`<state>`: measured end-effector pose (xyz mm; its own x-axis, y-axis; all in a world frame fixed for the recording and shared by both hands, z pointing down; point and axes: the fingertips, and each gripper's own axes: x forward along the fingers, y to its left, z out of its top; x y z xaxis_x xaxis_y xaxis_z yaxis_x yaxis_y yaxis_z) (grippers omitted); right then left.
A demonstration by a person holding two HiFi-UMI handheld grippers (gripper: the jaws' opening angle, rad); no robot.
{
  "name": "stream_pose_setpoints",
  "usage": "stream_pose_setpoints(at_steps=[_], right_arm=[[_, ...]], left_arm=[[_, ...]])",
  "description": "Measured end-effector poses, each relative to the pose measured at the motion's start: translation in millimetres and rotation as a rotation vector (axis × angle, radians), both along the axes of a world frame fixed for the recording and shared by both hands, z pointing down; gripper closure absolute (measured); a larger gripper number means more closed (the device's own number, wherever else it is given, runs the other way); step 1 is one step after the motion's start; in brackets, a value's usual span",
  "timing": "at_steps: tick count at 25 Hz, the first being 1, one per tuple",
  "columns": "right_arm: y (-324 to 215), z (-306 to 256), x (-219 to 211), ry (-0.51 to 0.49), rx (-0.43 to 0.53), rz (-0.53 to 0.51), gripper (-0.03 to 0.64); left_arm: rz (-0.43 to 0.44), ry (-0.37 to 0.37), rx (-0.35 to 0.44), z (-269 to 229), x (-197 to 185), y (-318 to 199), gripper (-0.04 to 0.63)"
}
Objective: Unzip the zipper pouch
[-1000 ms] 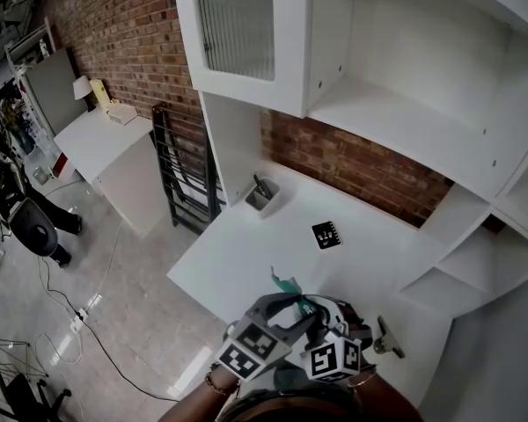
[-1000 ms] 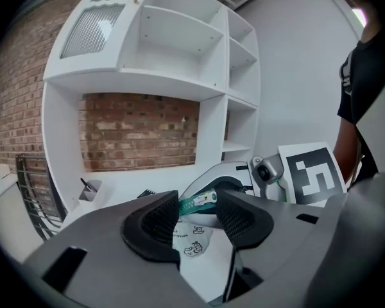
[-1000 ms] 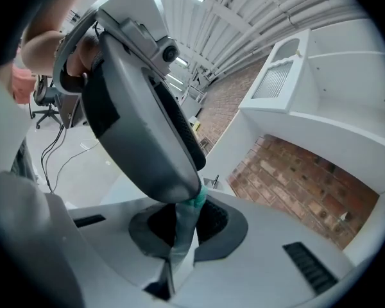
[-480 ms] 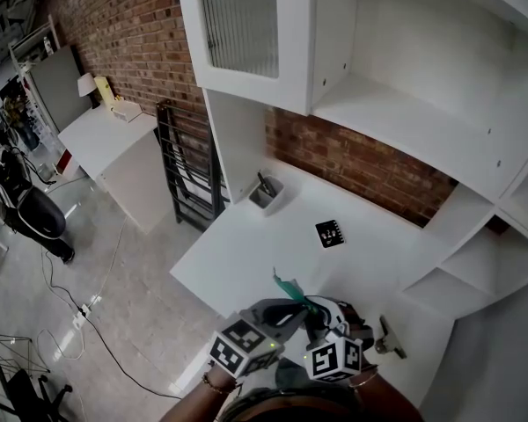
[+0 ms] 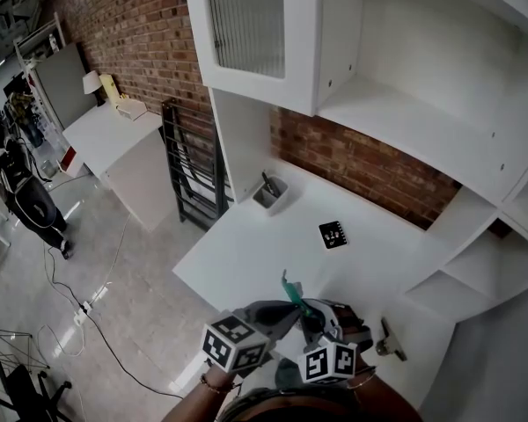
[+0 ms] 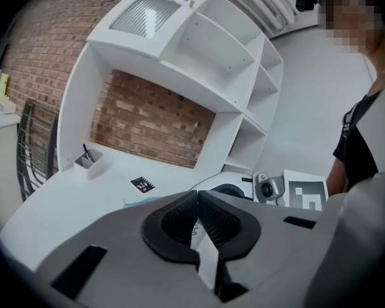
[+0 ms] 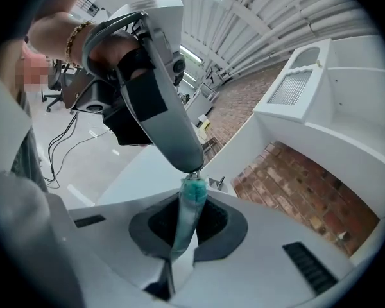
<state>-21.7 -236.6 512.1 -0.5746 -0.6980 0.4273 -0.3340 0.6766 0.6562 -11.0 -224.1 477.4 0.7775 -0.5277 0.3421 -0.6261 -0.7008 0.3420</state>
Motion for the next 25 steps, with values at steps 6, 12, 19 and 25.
stream_pose_setpoints(at_steps=[6, 12, 19, 25], right_arm=[[0, 3, 5, 0.017, 0.022, 0.008, 0.612], [11, 3, -2, 0.003, 0.029, -0.023, 0.612], [13, 1, -4, -0.042, -0.029, -0.018, 0.612], [16, -1, -4, -0.098, -0.077, -0.023, 0.611]], left_arm=[[-0.044, -0.001, -0.02, 10, -4, -5, 0.59], [-0.111, -0.1, -0.016, 26, -36, -17, 0.592], [-0.118, -0.083, -0.028, 26, -39, -16, 0.591], [-0.148, -0.104, -0.028, 35, -53, -20, 0.591]])
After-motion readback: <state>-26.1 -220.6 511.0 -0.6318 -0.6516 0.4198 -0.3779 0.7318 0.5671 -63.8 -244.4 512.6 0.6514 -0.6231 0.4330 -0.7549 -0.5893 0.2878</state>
